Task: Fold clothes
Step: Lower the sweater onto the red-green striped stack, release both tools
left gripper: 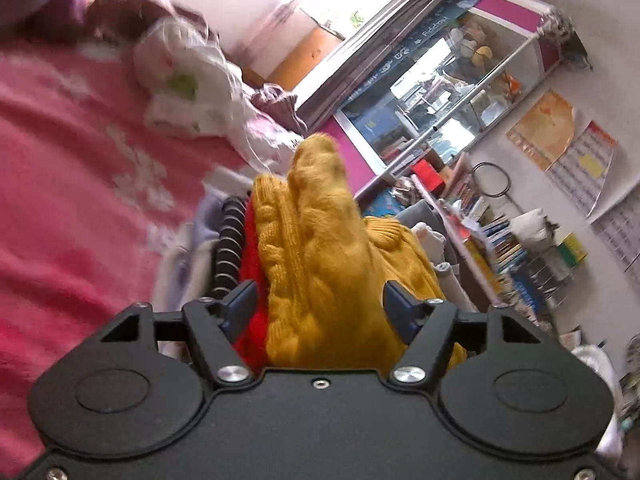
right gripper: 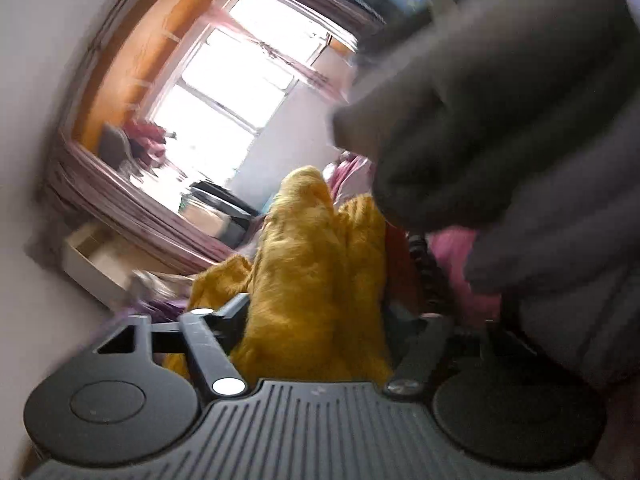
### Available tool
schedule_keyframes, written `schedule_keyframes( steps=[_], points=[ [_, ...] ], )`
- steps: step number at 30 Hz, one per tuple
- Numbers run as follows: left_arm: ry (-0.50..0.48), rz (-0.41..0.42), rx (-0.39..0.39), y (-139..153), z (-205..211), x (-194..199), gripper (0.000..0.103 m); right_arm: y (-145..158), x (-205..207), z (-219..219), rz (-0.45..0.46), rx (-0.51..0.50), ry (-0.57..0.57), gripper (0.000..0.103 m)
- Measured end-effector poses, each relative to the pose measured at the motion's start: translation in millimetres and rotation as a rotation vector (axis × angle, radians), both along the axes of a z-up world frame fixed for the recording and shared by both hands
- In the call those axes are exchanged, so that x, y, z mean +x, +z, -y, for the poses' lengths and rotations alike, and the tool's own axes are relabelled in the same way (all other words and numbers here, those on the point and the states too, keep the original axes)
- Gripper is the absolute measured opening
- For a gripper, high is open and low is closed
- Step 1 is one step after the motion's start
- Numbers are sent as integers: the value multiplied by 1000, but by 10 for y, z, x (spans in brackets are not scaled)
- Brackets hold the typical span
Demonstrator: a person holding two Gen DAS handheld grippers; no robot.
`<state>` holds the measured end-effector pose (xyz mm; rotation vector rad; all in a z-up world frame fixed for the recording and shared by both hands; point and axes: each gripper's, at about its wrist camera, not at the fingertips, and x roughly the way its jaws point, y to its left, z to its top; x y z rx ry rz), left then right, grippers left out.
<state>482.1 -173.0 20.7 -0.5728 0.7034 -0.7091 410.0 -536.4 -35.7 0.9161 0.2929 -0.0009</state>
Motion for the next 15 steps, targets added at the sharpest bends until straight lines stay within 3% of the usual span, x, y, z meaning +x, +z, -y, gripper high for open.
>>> schedule_keyframes(
  steps=[7, 9, 12, 15],
  points=[
    [19, 86, 134, 259, -50, -489, 69, 469, -420, -516, -153, -342, -80, 83],
    [31, 119, 188, 350, -59, -665, 77, 599, -548, -666, -199, -420, -59, 84],
    [27, 148, 248, 455, -79, -922, 82, 825, -786, -844, -249, -501, -26, 86],
    [22, 156, 291, 539, -87, -1148, 87, 1031, -980, -1045, -275, -553, -16, 96]
  ],
)
